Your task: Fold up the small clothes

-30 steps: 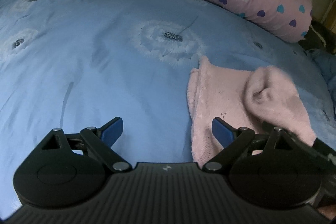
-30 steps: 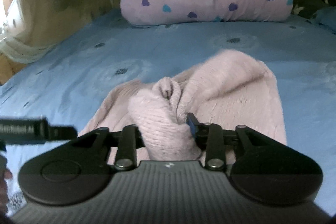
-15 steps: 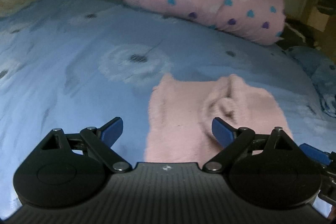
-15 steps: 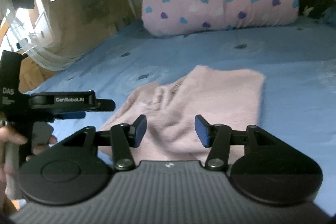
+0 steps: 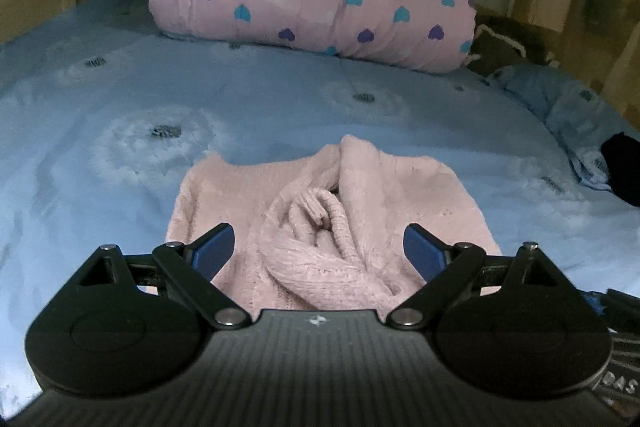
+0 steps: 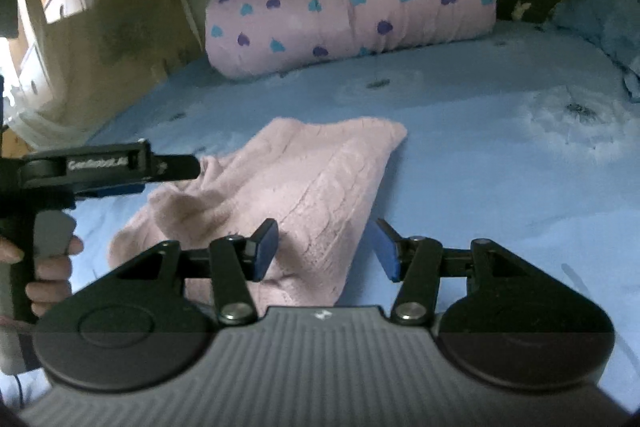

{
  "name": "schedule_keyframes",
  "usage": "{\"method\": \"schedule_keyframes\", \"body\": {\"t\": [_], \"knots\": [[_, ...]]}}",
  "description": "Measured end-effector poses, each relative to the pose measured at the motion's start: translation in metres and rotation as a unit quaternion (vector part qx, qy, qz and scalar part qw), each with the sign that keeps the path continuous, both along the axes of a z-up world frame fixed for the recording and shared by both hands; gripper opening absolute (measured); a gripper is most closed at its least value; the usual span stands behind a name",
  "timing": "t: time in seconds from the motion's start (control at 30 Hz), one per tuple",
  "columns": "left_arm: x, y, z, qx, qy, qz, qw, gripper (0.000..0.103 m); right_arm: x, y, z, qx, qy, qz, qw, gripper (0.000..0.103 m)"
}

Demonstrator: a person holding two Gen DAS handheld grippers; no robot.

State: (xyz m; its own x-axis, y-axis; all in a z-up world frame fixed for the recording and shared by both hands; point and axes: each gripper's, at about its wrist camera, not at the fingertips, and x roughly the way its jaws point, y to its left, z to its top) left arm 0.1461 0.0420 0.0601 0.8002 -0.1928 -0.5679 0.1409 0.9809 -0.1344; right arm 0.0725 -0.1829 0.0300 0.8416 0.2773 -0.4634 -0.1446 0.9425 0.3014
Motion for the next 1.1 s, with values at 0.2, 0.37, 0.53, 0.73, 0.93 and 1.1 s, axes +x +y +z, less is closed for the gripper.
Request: {"method": "schedule_keyframes", "body": {"t": [0.2, 0.37, 0.53, 0.73, 0.93, 1.1], "knots": [[0.029, -0.009, -0.02, 0.008, 0.016, 0.004, 0.9998, 0.094, -0.005, 0.008, 0.002, -0.046, -0.015, 0.015, 0.999, 0.055], [0.029, -0.016, -0.031, 0.032, -0.003, -0.002, 0.9995, 0.093, -0.001, -0.001, -0.003, -0.014, -0.001, 0.01, 1.0, 0.057], [0.023, -0.018, -0.032, -0.003, -0.01, -0.015, 0.9998, 0.064, 0.003, -0.023, -0.008, 0.051, 0.025, -0.035, 0.998, 0.058], [0.02, -0.025, -0.038, 0.008, -0.015, -0.026, 0.9995, 0.055, 0.006, -0.038, -0.017, 0.098, 0.051, -0.074, 0.991, 0.06], [0.024, -0.019, -0.046, -0.015, -0.018, -0.012, 0.9997, 0.055, 0.007, -0.037, -0.017, 0.103, 0.052, -0.079, 0.99, 0.06], [0.018, -0.022, -0.04, -0.016, -0.044, -0.023, 0.9986, 0.038, 0.006, -0.037, -0.018, 0.101, 0.054, -0.081, 0.99, 0.06]]}}
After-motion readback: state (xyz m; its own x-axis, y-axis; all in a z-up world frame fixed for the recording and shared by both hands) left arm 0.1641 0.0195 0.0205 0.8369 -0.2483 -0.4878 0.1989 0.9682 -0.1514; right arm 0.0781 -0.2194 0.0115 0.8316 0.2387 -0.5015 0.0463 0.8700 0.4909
